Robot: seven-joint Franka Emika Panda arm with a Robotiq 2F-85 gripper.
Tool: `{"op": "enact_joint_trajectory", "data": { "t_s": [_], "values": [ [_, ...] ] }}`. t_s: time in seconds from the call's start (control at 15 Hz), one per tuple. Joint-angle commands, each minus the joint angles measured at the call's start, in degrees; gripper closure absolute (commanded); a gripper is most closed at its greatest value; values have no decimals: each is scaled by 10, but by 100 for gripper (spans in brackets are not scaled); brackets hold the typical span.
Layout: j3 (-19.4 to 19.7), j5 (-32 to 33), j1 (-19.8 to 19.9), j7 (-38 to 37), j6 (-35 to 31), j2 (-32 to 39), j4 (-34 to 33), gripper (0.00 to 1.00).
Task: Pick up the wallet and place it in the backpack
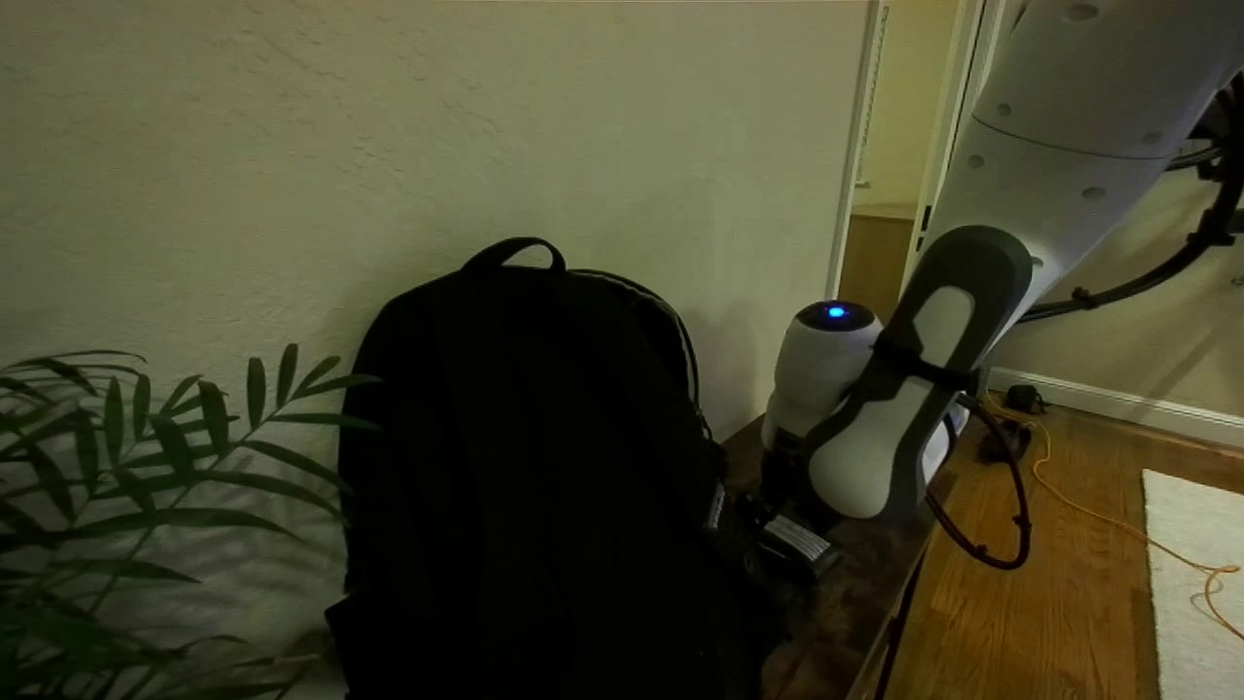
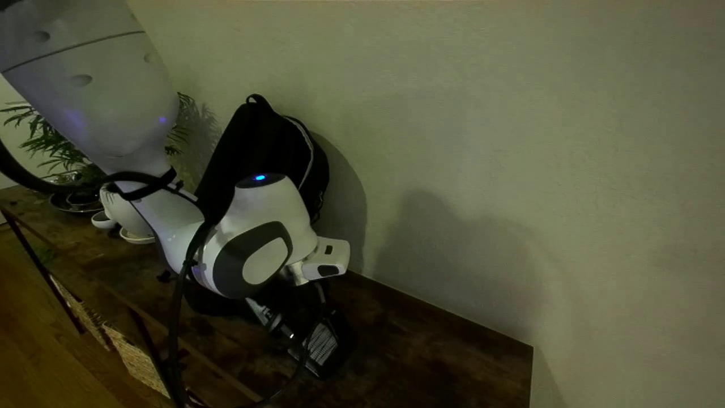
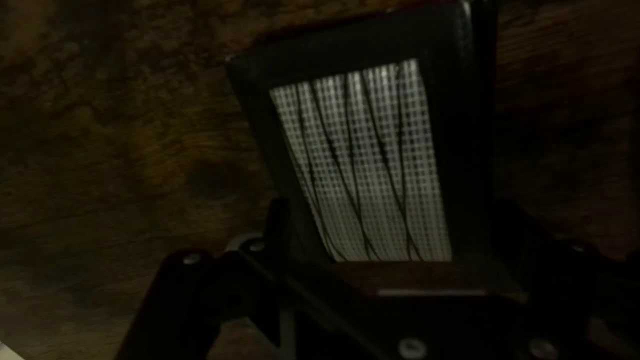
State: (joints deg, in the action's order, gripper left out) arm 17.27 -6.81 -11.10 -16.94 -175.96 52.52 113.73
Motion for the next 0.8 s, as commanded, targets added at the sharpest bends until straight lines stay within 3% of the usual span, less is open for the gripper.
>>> {"op": "enact_joint_trajectory", "data": {
  "t_s": [0.0,0.33,0.73],
  "values": [
    [-1,-11,-5,-9,27,-23,11,0],
    [-7,0,-10,-8,73,-46,22,0],
    [-9,11,-14,-7,78,-33,16,0]
  ]
}}
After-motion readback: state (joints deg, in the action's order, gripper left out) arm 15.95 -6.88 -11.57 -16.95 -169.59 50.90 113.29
